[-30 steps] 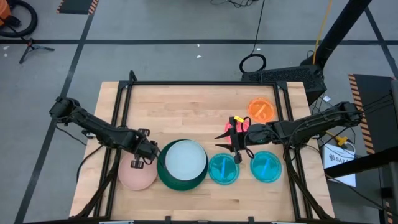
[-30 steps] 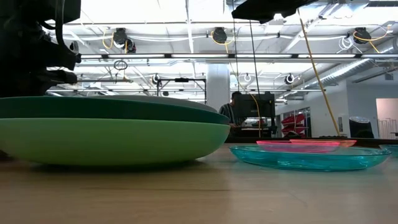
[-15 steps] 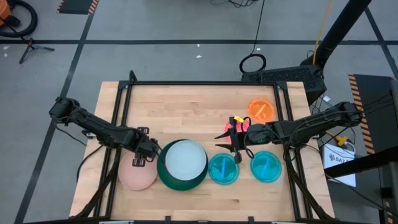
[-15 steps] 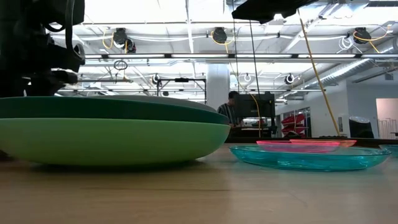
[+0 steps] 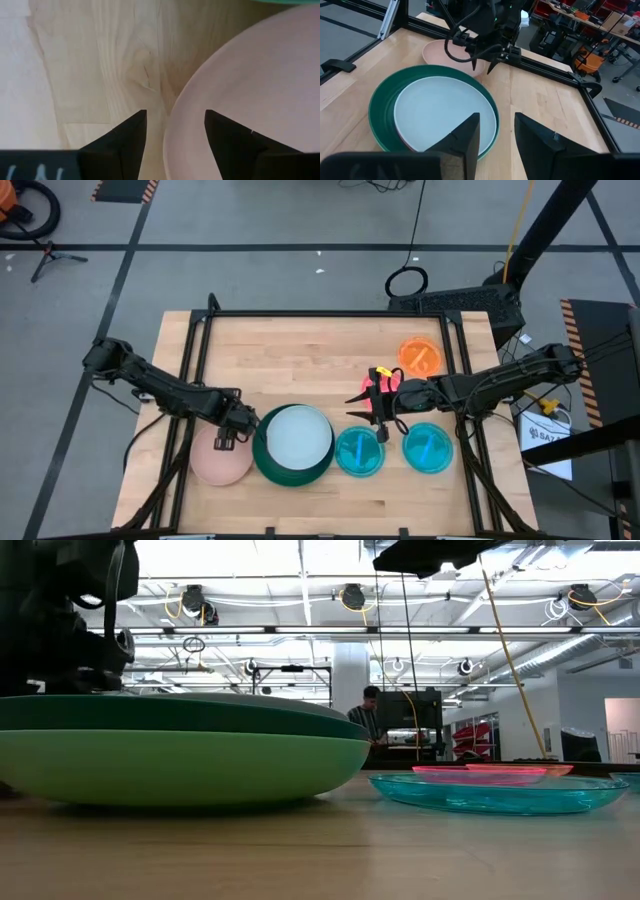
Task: Stack plastic plates
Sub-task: Stack the light pink plate on top of the light blue plate
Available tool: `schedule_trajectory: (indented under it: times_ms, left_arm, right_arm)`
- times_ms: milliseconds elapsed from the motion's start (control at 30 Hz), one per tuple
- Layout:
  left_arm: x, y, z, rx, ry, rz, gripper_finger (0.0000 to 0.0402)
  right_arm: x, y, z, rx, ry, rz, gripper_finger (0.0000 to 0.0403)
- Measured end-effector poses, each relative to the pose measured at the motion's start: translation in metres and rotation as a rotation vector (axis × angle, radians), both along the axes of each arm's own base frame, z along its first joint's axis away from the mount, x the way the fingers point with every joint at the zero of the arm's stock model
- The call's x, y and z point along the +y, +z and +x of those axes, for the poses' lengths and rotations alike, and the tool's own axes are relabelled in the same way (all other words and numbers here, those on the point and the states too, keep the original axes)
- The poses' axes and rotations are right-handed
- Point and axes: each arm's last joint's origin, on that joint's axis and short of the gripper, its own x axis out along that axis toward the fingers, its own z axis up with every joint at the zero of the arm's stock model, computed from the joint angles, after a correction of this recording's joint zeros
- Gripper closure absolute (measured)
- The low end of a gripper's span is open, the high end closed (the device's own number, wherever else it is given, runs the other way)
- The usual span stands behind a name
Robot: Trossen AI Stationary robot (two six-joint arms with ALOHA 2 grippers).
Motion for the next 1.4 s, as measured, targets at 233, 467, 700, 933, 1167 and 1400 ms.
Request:
schedule_trajectory:
  times_ms: [233, 467, 700, 933, 1167, 1400]
  left_arm:
    - [-0.003, -0.013, 0.008, 0.028, 0.008, 0.009, 0.0195]
    - [-0.003, -0.019, 0.009, 0.063, 0.008, 0.019, 0.0199]
    - [-0.003, -0.019, 0.008, 0.071, 0.015, 0.023, 0.0272]
    - [0.0, -0.017, 0.004, 0.09, 0.054, 0.084, 0.0348]
    - [0.002, -0.015, 0.001, 0.095, 0.167, 0.127, 0.0371]
    - [0.007, -0.014, -0.005, 0.112, 0.243, 0.228, 0.0374]
  right_arm:
    - [0.0, 0.0, 0.0, 0.001, 0.001, -0.004, 0.0289]
    - [0.0, 0.0, 0.0, 0.001, 0.0, -0.001, 0.0289]
    - [0.0, 0.0, 0.0, 0.001, 0.0, -0.001, 0.0289]
    - [0.0, 0.0, 0.0, 0.0, 0.001, -0.002, 0.0289]
    - [0.0, 0.0, 0.0, 0.0, 0.0, 0.0, 0.0289]
    - [0.0, 0.0, 0.0, 0.001, -0.012, 0.034, 0.0289]
